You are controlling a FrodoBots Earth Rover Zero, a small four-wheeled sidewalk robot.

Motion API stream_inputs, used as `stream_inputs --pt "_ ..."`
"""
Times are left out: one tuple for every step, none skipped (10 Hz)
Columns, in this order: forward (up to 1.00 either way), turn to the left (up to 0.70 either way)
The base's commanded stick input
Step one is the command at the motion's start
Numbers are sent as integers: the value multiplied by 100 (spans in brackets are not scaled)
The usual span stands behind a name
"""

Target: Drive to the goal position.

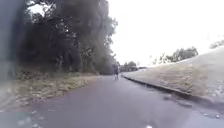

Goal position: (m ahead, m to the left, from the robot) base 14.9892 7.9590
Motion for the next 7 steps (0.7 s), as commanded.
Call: stream_inputs --pt "100 0" --pt "100 0" --pt "100 0" --pt "100 0" --pt "100 0" --pt "100 0" --pt "100 0"
